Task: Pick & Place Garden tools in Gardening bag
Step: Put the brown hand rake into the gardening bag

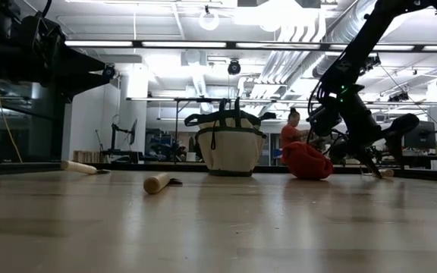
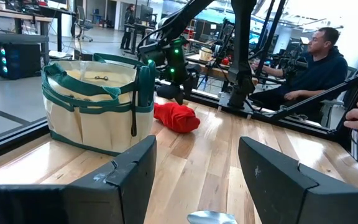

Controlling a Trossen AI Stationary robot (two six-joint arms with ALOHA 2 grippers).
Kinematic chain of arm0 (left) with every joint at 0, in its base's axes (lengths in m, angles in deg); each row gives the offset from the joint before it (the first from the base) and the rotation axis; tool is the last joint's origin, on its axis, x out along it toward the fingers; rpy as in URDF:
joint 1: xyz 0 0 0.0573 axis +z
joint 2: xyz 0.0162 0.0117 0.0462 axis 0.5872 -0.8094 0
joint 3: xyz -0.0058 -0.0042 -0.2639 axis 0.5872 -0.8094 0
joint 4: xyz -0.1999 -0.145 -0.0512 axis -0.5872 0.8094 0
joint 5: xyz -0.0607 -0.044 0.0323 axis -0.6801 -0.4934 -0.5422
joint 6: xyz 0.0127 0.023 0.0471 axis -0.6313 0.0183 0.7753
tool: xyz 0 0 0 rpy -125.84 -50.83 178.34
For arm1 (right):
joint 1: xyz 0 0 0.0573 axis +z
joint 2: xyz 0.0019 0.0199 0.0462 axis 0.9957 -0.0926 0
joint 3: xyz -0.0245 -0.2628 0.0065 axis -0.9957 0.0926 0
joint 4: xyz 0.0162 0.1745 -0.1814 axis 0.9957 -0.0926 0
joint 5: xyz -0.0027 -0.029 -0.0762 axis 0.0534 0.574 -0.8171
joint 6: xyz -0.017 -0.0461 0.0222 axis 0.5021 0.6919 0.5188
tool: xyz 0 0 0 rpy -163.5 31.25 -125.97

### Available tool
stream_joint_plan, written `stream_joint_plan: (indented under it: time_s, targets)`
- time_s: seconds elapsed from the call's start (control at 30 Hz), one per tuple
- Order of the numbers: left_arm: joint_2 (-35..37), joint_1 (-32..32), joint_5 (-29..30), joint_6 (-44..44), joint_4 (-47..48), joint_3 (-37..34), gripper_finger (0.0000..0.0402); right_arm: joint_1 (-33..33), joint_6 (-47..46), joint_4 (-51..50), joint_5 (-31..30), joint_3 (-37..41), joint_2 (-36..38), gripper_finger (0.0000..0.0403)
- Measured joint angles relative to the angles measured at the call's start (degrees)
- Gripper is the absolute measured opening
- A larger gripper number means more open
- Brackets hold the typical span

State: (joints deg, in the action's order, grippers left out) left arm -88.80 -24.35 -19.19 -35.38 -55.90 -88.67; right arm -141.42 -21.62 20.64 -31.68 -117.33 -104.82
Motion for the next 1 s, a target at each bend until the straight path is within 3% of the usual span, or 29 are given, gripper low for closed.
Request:
stream_joint_plan:
  time_s: [0.3,0.77,1.0]
  targets:
    - [0.0,0.0,0.0,0.0,0.0,0.0,0.0223,-0.4,1.7,1.2,0.7,0.0,0.0,0.0204]
    - [0.0,0.0,0.0,0.0,0.0,0.0,0.0223,0.2,3.5,3.7,1.9,0.6,0.1,0.0059]
    - [0.0,0.0,0.0,0.0,0.0,0.0,0.0223,3.2,7.6,4.1,2.0,0.7,0.1,0.0064]
